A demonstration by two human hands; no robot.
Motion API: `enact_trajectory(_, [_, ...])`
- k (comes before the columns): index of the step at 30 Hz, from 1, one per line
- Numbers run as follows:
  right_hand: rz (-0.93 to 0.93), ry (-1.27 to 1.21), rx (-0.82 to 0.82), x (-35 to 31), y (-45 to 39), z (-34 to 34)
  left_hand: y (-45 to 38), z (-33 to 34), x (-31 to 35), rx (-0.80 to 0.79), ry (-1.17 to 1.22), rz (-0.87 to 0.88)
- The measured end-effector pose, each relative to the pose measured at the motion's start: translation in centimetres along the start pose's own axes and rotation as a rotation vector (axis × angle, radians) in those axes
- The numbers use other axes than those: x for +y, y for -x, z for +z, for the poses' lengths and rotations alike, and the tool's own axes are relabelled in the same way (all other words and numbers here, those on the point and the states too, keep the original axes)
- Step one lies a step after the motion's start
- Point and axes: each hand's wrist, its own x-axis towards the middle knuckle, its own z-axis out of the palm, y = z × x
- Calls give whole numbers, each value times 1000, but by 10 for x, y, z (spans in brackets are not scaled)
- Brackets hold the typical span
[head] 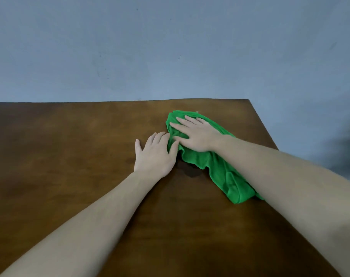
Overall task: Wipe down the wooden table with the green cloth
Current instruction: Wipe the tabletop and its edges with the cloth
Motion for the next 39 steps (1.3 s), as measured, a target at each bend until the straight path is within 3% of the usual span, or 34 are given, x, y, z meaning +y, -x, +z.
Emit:
enact_trajectory(8, [43, -34, -5, 74, -72, -20, -5, 3, 0, -37, -152, -3])
enact_trajectory(17, [121, -23, -4, 128, -41, -21, -4, 1, 2, -34, -151, -25])
enact_trajectory(29, [-30, 29, -57, 63, 74, -3, -3, 1, 4, -47, -147, -12])
enact_trajectory(33, [-111, -68, -44, 52, 121, 2, -1, -1, 8, -50, -147, 1])
enact_trajectory(36, [-102, -22, 12, 49, 151, 3, -6, -2, 21, -80, -119, 43])
enact_trajectory(39, [-58, -14, -55, 50, 160, 3, -15, 3, 47, -104, -61, 96])
